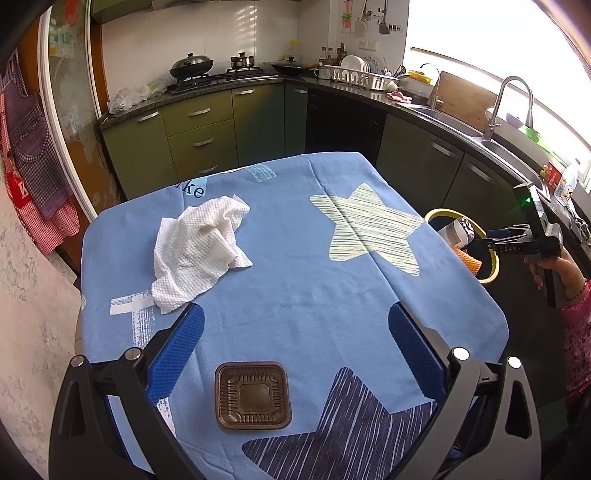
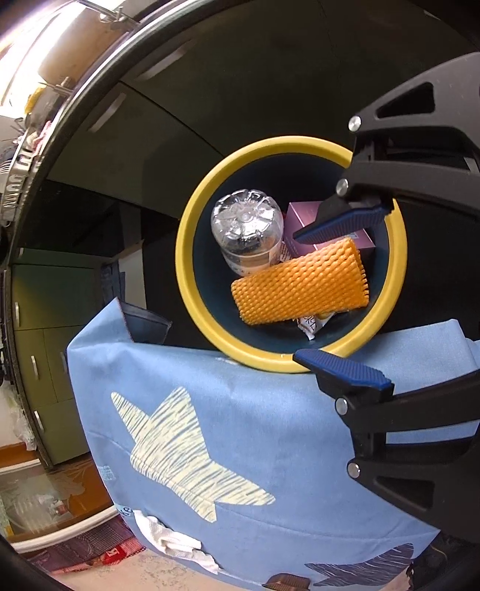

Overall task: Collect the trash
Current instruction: 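Carry the foam sleeve over the bin and open the right gripper, then move the left gripper toward the brown square plastic tray and grasp it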

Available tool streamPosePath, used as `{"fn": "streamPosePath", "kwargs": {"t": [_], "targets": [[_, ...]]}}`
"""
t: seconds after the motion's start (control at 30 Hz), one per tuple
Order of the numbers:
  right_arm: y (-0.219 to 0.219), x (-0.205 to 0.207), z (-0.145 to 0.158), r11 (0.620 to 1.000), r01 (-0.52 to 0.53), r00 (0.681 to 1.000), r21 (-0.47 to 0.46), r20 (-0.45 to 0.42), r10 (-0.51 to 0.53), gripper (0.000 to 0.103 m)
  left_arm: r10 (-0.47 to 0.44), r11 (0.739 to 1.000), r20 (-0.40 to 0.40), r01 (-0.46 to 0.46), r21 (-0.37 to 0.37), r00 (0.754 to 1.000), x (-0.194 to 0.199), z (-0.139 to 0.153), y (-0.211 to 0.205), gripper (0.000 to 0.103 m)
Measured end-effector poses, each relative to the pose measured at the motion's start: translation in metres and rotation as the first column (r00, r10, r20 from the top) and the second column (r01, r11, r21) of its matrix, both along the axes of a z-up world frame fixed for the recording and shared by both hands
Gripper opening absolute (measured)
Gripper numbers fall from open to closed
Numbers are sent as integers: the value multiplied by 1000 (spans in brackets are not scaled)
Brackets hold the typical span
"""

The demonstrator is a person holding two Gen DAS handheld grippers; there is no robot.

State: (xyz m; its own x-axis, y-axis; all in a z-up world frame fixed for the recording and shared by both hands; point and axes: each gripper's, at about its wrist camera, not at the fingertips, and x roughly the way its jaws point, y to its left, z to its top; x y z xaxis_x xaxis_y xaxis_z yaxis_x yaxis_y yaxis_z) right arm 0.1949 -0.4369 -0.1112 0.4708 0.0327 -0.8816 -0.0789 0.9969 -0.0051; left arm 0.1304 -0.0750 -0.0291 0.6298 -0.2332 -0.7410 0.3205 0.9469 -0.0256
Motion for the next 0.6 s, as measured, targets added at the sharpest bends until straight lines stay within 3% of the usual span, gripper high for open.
{"fn": "streamPosePath", "kwargs": {"t": [0.6], "targets": [[40,-17,22,997,-71,997,-29,41,72,61,39,999,-95,-38,10,995,-7,-35,30,98]]}}
